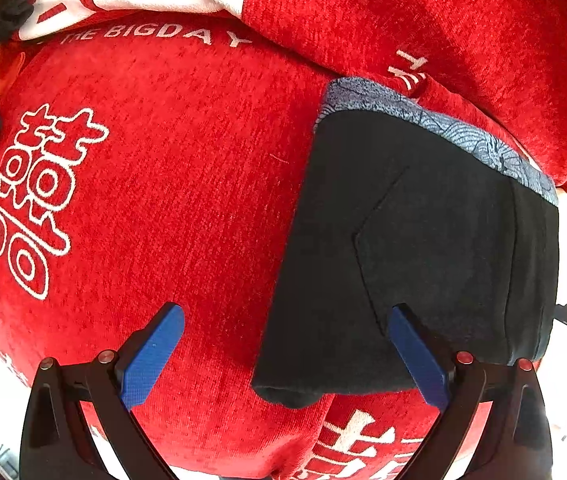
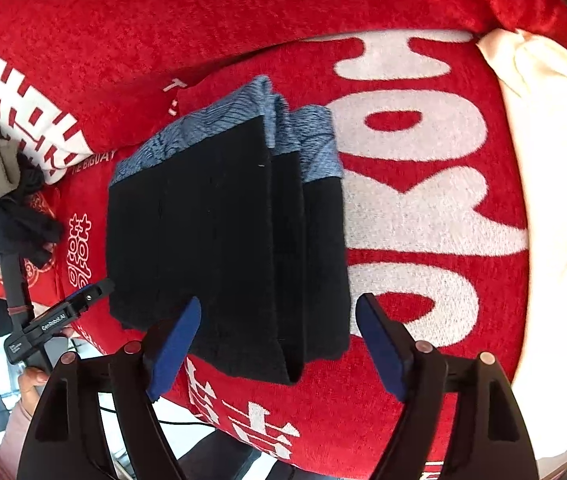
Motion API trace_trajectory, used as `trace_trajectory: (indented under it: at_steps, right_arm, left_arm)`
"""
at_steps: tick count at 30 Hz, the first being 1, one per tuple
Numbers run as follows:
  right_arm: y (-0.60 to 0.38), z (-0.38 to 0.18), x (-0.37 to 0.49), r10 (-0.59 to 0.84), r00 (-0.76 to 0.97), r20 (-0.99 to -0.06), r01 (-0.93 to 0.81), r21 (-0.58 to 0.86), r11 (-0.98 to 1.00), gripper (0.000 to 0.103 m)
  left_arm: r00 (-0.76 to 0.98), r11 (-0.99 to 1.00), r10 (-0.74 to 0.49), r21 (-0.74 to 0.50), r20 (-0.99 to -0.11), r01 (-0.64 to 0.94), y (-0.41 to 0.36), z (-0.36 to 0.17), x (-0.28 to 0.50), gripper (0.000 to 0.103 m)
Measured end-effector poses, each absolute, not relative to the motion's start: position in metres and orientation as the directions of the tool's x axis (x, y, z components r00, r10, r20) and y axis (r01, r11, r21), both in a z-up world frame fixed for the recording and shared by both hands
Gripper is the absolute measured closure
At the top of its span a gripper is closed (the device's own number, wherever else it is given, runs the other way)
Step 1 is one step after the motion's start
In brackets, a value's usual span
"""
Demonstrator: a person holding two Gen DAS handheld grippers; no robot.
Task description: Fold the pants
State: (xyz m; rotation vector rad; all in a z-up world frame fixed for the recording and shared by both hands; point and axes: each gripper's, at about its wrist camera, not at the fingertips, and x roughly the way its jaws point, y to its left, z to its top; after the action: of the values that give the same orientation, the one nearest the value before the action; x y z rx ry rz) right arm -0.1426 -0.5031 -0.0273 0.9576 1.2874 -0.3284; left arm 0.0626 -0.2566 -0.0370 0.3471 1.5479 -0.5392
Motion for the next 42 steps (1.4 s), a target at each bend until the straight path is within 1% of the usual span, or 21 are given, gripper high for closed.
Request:
trace_trajectory:
  at_steps: [9, 13, 21, 22, 25, 26, 33, 39, 42]
  right_arm:
    - [-0.521, -0.034, -0.162, 0.312, 0.364, -0.877, 0.701, 0.479, 0.528, 0.020]
    - [-0.524, -0.034, -0.163, 0.326, 0.373, -0.869, 0.680, 0.495, 0.541, 0.016]
    - [-0.524, -0.041, -0.163, 0.365, 0.387, -0.847, 0.663, 0.531, 0.528, 0.015]
    - [-0.523, -0.042, -0.163, 0.371, 0.393, -0.841, 0.659, 0.539, 0.524, 0.013]
    - [-0.523, -0.044, -0.161, 0.391, 0.407, -0.826, 0.645, 0.563, 0.517, 0.003]
    - [-0.523, -0.045, -0.160, 0.399, 0.410, -0.820, 0.636, 0.571, 0.519, 0.002]
    - [-0.523, -0.055, -0.151, 0.449, 0.408, -0.795, 0.607, 0.604, 0.517, 0.002]
    - [-0.529, -0.064, -0.155, 0.479, 0.464, -0.745, 0.595, 0.663, 0.455, 0.002]
    - [-0.530, -0.070, -0.152, 0.501, 0.482, -0.719, 0.580, 0.691, 0.432, 0.002]
  left_arm:
    - [-0.059, 0.841, -0.135, -0.146, -0.989, 0.520, -0.269, -0.038, 0.085, 0.001]
    - [-0.062, 0.828, -0.146, -0.156, -0.987, 0.538, -0.280, -0.039, 0.086, 0.001]
    - [-0.083, 0.816, -0.148, -0.169, -0.986, 0.553, -0.288, -0.045, 0.084, 0.001]
    - [-0.085, 0.816, -0.144, -0.167, -0.986, 0.553, -0.290, -0.046, 0.084, 0.001]
    - [-0.091, 0.815, -0.133, -0.161, -0.987, 0.556, -0.292, -0.050, 0.086, 0.001]
    - [-0.096, 0.817, -0.135, -0.165, -0.986, 0.553, -0.293, -0.052, 0.087, 0.001]
    - [-0.116, 0.794, -0.157, -0.196, -0.981, 0.575, -0.299, -0.058, 0.090, 0.001]
    - [-0.147, 0.755, -0.212, -0.257, -0.966, 0.603, -0.296, -0.063, 0.098, 0.001]
    - [-0.171, 0.742, -0.215, -0.275, -0.962, 0.611, -0.299, -0.068, 0.097, 0.001]
